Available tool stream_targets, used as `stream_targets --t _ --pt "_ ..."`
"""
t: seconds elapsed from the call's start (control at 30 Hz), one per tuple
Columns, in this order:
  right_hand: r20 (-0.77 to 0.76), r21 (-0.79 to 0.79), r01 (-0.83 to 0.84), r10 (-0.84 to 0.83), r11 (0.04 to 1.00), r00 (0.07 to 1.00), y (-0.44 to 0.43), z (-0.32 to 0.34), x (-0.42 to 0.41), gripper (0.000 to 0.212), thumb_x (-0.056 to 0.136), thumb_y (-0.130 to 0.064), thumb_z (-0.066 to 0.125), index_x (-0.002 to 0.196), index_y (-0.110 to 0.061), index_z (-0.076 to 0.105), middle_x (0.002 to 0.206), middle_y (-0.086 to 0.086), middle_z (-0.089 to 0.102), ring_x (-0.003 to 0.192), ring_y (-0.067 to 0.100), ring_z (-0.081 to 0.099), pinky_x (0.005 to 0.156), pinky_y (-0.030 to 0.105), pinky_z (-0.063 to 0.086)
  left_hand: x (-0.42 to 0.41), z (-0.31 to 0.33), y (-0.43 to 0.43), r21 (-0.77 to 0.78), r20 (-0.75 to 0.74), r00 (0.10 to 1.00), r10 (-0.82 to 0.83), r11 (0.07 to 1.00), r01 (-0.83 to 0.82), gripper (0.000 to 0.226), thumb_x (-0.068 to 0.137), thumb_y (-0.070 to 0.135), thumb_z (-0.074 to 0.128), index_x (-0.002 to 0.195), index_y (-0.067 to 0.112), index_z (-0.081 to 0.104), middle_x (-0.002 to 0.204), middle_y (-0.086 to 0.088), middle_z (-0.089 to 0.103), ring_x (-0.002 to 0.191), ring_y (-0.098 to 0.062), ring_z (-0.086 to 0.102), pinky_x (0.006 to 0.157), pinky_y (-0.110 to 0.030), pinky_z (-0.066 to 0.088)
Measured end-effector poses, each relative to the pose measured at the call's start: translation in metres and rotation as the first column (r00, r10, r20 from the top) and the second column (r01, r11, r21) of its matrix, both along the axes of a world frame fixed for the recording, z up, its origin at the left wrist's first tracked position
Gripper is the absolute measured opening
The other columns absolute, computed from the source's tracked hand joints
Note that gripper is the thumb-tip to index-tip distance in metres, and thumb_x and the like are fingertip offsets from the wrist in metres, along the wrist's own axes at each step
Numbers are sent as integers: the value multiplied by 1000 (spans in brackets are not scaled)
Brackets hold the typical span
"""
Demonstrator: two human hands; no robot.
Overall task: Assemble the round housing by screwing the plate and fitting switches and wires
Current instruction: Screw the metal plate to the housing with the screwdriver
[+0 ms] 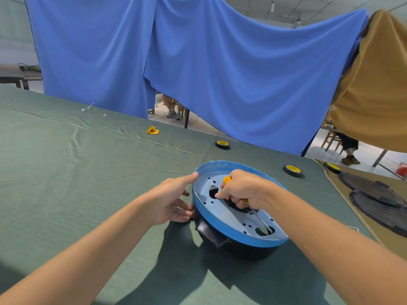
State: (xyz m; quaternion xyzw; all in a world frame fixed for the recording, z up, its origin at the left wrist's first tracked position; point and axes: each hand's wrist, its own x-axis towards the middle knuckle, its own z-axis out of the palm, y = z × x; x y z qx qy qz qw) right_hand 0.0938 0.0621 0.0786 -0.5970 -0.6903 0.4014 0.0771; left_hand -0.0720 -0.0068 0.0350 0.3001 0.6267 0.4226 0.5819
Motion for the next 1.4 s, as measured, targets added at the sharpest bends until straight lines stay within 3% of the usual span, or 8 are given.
stream_targets --t 0.23,0.5,0.63,0.77,0.97,1.07,1.27,1.4 --pt "44 68 -35 32 997 999 1 -4 1 22 88 -15 70 104 -6 59 77 8 50 63 17 41 49 25 38 5 -5 -3 -9 243 967 82 997 -82 76 73 50 81 122 4 47 104 -28 67 79 -34 72 64 -41 61" --pt "86 129 -97 86 987 993 2 -3 6 22 87 -18 71 102 -11 57 77 6 55 63 15 45 52 26 42 10 -4 -2 -35 249 957 147 989 -143 93 63 46 85 131 4 37 101 -30 62 78 -38 72 51 -40 59" --pt "205 198 -194 153 961 967 0 0 7 22 87 -25 71 102 -13 60 80 4 60 67 15 52 56 26 46 10 -5 -1 -23 255 953 166 986 -165 101 66 43 87 142 12 29 94 -22 63 77 -37 73 61 -46 61" --pt "420 407 -360 177 839 890 0 9 3 25 83 -32 72 101 -16 65 98 10 64 88 25 61 69 36 54 11 -4 -1 -45 314 933 173 985 -168 93 57 41 91 124 13 31 92 -27 64 76 -38 71 62 -45 61" --pt "304 543 -527 433 653 849 -7 9 -5 6 86 -26 72 92 -24 73 84 -13 59 79 6 54 61 17 37 13 -6 2 -41 326 926 189 982 -186 92 64 42 87 132 17 30 102 -29 63 90 -38 70 67 -46 61" --pt "315 555 -562 470 613 824 -6 5 -10 14 87 -24 71 100 -21 75 92 -10 64 86 11 56 69 21 46 13 -6 3 -32 321 930 181 983 -180 97 66 42 87 139 14 29 103 -29 63 92 -38 70 69 -47 60" --pt "288 537 -574 505 618 814 -8 2 -14 14 88 -15 70 99 -18 76 96 -4 70 88 13 62 80 32 54 12 -8 5 -35 309 935 173 985 -171 85 68 42 86 126 15 30 103 -30 63 86 -38 69 67 -46 59" --pt "327 544 -582 486 605 810 -10 0 -16 15 89 -10 67 100 -15 76 96 -3 71 88 14 63 82 35 57 12 -9 6 -31 290 942 170 985 -169 95 68 44 86 138 14 29 105 -31 62 89 -39 69 67 -46 59"
